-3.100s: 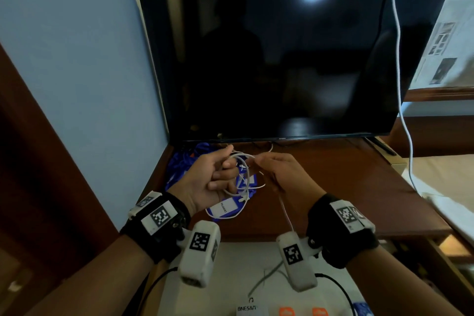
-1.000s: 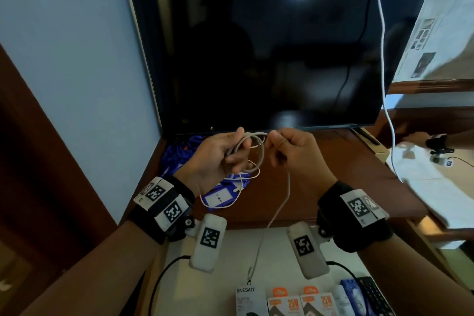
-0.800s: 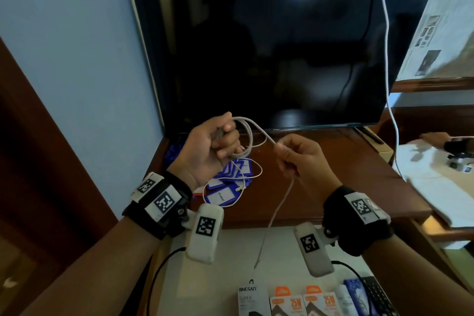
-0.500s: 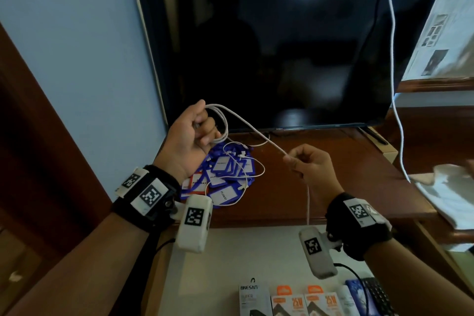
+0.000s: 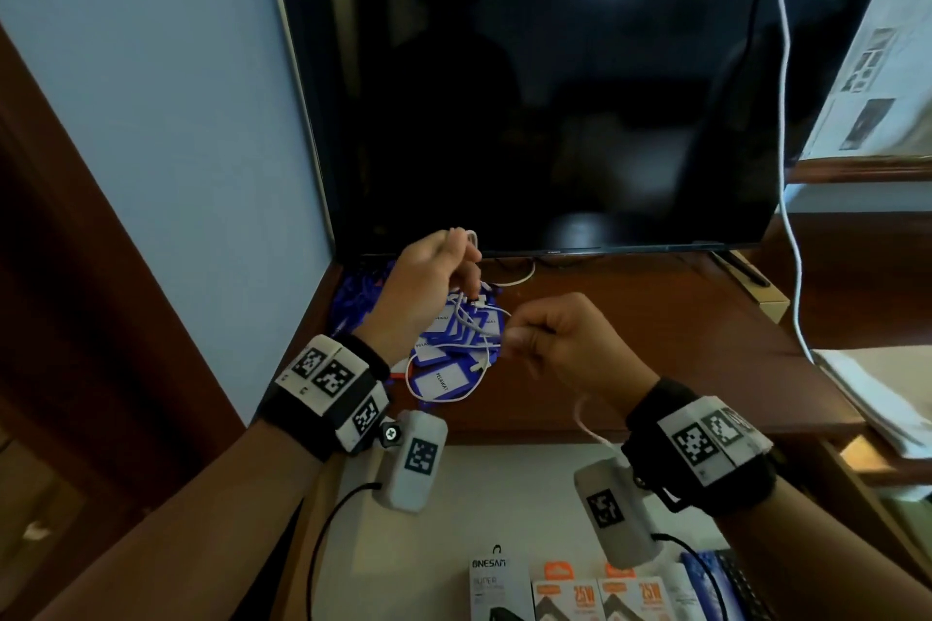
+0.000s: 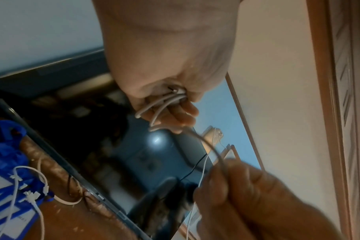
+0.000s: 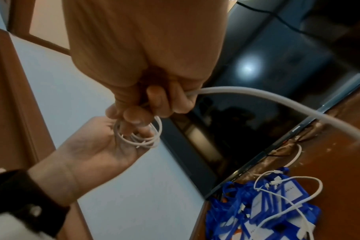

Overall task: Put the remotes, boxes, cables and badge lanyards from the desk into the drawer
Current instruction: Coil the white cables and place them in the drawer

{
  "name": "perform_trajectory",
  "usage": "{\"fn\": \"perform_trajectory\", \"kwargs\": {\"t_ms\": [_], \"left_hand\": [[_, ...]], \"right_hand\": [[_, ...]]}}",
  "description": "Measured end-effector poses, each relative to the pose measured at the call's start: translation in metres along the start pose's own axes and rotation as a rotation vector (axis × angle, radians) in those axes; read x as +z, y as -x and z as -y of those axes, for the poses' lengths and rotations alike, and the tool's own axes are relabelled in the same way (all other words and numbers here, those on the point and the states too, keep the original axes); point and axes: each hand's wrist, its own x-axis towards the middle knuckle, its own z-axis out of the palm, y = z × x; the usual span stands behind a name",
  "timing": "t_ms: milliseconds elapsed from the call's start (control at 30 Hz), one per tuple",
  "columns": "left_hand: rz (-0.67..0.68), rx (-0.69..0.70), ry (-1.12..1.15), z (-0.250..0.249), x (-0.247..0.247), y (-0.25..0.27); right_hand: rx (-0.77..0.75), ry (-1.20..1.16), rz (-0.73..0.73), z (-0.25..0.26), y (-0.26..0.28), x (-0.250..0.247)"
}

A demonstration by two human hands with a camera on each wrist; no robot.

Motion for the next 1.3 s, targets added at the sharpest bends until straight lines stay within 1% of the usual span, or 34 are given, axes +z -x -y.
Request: {"fn": "perform_trajectory", "kwargs": {"t_ms": [67,200,300,400,467,533,600,767,867,967,1067,1133,1167,1233,1300], "left_hand": [[0.088,0.007,-0.025,0.004,0.004,0.003],[0.243,-0.033,-0.056,0.006,0.012,0.01],[0.333,-0.083,0.061,0.005,0.013,0.012],[0.381,-0.109,0.143,0.003,0.013,0.015],[0.402,-0.135,0.162,0.003,0.013,0.017],[0.393,-0.15,0.183,0.003,0.012,0.017],[0.343,-0.164,0.253,0.004,0.009,0.017],[0.097,-0.257,0.521,0.01,-0.009,0.012],[-0.01,-0.278,0.603,0.013,-0.018,0.008],[-0.067,-0.279,0.637,0.013,-0.013,0.01],[-0.099,-0.235,0.565,0.012,-0.003,0.009],[-0.099,-0.209,0.49,0.012,0.002,0.007],[-0.088,-0.195,0.437,0.011,0.004,0.007],[-0.042,-0.156,0.298,0.013,0.008,0.006],[0.022,-0.117,0.183,0.017,0.013,0.008]], "right_hand": [[0.001,-0.033,-0.072,0.002,-0.003,-0.004],[-0.035,-0.058,-0.225,0.002,-0.007,-0.01],[-0.031,-0.078,-0.277,-0.001,-0.009,-0.012],[0.004,-0.083,-0.311,-0.007,-0.008,-0.014],[0.01,-0.068,-0.306,-0.01,-0.006,-0.015],[0.023,-0.1,-0.307,-0.015,-0.003,-0.013],[0.042,-0.189,-0.336,-0.023,0.001,-0.011],[0.159,-0.394,-0.412,-0.06,0.019,-0.01],[0.246,-0.376,-0.451,-0.077,0.025,-0.011],[0.307,-0.272,-0.418,-0.083,0.026,-0.006],[0.303,-0.126,-0.284,-0.073,0.024,0.0],[0.241,-0.052,-0.169,-0.06,0.024,0.006],[0.21,-0.047,-0.137,-0.053,0.024,0.009],[0.169,-0.086,-0.121,-0.043,0.025,0.014],[0.135,-0.129,-0.14,-0.036,0.024,0.017]]}}
